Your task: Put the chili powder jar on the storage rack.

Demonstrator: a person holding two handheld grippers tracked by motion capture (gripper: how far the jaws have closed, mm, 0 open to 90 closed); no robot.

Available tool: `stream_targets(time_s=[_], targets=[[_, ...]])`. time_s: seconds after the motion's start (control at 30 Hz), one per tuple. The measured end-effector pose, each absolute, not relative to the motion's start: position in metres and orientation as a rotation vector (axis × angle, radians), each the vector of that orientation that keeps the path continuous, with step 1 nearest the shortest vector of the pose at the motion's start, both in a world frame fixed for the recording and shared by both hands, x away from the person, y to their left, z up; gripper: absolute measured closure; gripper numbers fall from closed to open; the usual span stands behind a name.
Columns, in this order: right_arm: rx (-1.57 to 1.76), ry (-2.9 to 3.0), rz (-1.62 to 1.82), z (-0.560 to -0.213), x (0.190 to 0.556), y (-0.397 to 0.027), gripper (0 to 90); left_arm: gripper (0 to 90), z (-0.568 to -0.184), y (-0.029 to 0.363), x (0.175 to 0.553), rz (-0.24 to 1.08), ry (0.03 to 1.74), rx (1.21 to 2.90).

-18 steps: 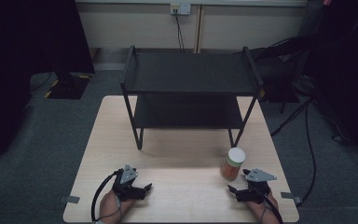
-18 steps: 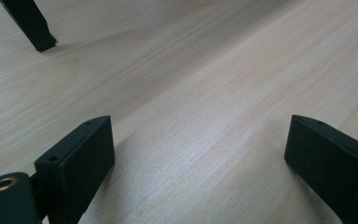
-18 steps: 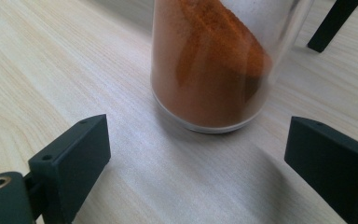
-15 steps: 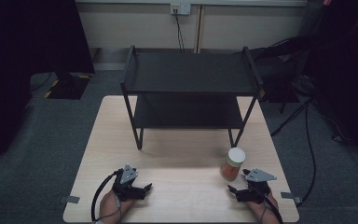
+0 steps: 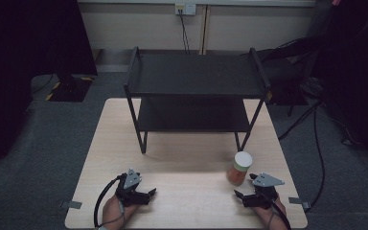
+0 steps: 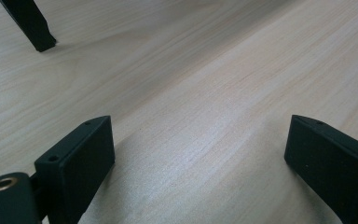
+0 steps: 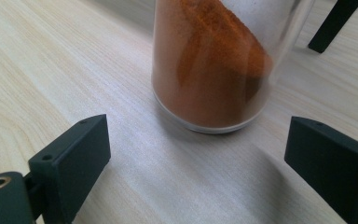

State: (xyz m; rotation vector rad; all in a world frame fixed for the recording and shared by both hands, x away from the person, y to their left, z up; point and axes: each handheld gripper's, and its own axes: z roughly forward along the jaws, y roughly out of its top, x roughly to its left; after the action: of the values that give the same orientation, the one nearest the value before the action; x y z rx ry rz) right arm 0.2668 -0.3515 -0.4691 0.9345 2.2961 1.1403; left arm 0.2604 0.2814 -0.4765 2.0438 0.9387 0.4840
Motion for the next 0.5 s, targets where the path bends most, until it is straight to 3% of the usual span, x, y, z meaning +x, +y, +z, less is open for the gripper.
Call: stream_targets(time_s=[0.5], targets=[[0.938,2.297,1.140,-0.4690,0.2676,-0.3513,5.6,7.7,-0.4764,0.2814,0.2604,0.484,0.939,2.044]])
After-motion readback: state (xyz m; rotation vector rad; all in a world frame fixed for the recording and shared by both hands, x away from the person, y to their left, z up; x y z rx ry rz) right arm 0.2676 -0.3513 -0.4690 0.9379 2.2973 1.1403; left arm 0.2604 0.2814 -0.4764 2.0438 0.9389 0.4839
